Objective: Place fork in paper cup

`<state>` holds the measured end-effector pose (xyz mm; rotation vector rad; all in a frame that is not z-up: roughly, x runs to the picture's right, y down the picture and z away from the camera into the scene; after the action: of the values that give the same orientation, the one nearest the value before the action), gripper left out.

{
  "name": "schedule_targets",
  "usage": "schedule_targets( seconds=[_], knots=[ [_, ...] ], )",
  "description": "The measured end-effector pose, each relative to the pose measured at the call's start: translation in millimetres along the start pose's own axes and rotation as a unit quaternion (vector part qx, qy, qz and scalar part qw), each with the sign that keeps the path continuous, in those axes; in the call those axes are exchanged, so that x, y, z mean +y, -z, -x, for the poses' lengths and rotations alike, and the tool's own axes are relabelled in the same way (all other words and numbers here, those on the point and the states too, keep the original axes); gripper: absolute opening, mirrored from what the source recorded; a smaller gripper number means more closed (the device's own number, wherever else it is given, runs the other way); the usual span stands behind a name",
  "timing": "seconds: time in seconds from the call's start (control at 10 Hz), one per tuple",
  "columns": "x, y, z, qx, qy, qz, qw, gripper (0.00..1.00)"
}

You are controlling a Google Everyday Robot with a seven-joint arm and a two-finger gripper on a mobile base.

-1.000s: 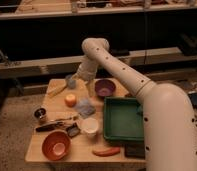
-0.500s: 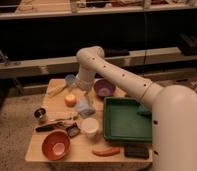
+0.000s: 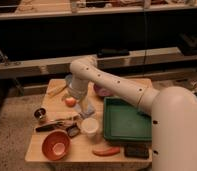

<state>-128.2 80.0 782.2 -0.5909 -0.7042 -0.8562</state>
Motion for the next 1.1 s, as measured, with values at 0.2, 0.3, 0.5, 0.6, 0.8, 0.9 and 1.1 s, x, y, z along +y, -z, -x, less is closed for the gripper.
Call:
schedule_targets(
  seconds=[0.2,0.3,0.5,0.6,0.8,0.9,1.1],
  knots=[
    [-9.2,-2.7,2.2,-0.004,0.014,-0.002,0.9999,0.44],
    [-11.1,-4.6,3.3,-0.003,0.017,0.000,0.9998,0.35],
    [-5.4,-22.9,1.6,0.000,0.020,0.022,0.9996,0.33],
    [-4.3,-34.0,1.1,0.001,0.021,0.030,0.9993,0.39],
    [-2.3,-49.5,0.4,0.003,0.023,0.042,0.9988,0.60],
    [-2.9,-54.5,1.2,0.005,0.023,0.047,0.9986,0.67],
    [-6.4,-63.8,3.9,0.007,0.025,0.055,0.9981,0.68]
  ],
)
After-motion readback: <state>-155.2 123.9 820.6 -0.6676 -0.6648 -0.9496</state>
